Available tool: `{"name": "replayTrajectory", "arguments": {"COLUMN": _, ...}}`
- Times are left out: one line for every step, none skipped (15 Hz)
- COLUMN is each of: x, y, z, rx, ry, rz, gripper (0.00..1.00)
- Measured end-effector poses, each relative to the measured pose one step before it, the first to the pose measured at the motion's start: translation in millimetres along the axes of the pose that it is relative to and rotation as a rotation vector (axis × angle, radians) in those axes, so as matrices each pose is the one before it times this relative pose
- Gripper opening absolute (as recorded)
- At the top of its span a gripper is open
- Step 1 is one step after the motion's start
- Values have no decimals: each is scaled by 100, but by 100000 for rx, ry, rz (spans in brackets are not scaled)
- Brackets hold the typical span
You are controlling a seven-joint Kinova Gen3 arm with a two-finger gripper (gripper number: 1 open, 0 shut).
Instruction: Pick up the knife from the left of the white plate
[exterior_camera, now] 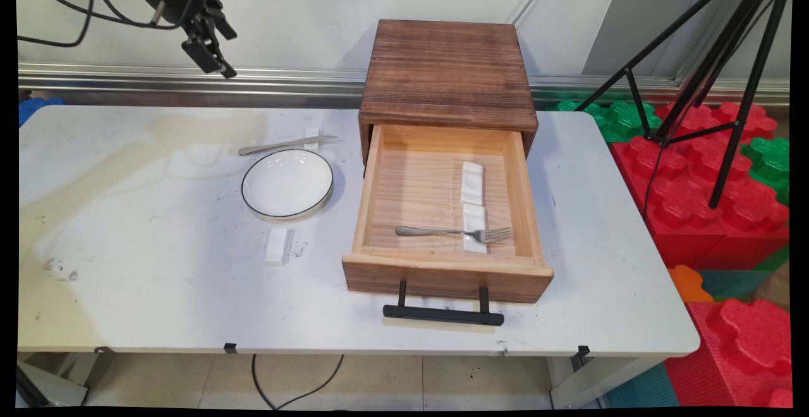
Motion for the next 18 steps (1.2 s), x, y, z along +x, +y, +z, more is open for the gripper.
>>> {"name": "replayTrajectory", "arguments": {"x": -111, "y": -352, "z": 916, "rx": -1941, "ry": -945, "rz": 928, "gripper": 100}}
{"name": "replayTrajectory", "arguments": {"x": -22, "y": -284, "z": 823, "rx": -1837, "ry": -653, "rz": 825, "gripper": 100}}
{"name": "replayTrajectory", "arguments": {"x": 21, "y": -203, "z": 554, "rx": -1258, "ry": -384, "rz": 618, "gripper": 100}}
{"name": "replayTrajectory", "arguments": {"x": -3, "y": -291, "z": 854, "rx": -1896, "ry": -536, "rz": 850, "gripper": 100}}
{"name": "replayTrajectory", "arguments": {"x": 1, "y": -362, "z": 1000, "rx": -2047, "ry": -599, "rz": 890, "gripper": 100}}
{"name": "replayTrajectory", "arguments": {"x": -18, "y": -380, "z": 984, "rx": -1828, "ry": -569, "rz": 674, "gripper": 100}}
{"name": "replayTrajectory", "arguments": {"x": 2, "y": -388, "z": 844, "rx": -1234, "ry": -366, "rz": 322, "gripper": 100}}
{"name": "replayTrajectory", "arguments": {"x": -3, "y": -254, "z": 548, "rx": -783, "ry": -188, "rz": 183, "gripper": 100}}
{"name": "replayTrajectory", "arguments": {"x": 38, "y": -387, "z": 825, "rx": -1213, "ry": -210, "rz": 313, "gripper": 100}}
{"name": "replayTrajectory", "arguments": {"x": 49, "y": -270, "z": 539, "rx": -790, "ry": -53, "rz": 215, "gripper": 100}}
{"name": "replayTrajectory", "arguments": {"x": 69, "y": -377, "z": 795, "rx": -1323, "ry": 42, "rz": 325, "gripper": 100}}
{"name": "replayTrajectory", "arguments": {"x": 44, "y": -258, "z": 522, "rx": -800, "ry": 6, "rz": 180, "gripper": 100}}
{"name": "replayTrajectory", "arguments": {"x": 69, "y": -398, "z": 759, "rx": -1164, "ry": 3, "rz": 214, "gripper": 100}}
{"name": "replayTrajectory", "arguments": {"x": 57, "y": -473, "z": 861, "rx": -1302, "ry": -35, "rz": 173, "gripper": 100}}
{"name": "replayTrajectory", "arguments": {"x": 91, "y": -540, "z": 929, "rx": -1480, "ry": -41, "rz": 198, "gripper": 100}}
{"name": "replayTrajectory", "arguments": {"x": 46, "y": -331, "z": 610, "rx": -1049, "ry": 3, "rz": 125, "gripper": 100}}
{"name": "replayTrajectory", "arguments": {"x": 4, "y": -234, "z": 415, "rx": -654, "ry": -9, "rz": -4, "gripper": 100}}
{"name": "replayTrajectory", "arguments": {"x": 79, "y": -377, "z": 642, "rx": -935, "ry": 68, "rz": 66, "gripper": 100}}
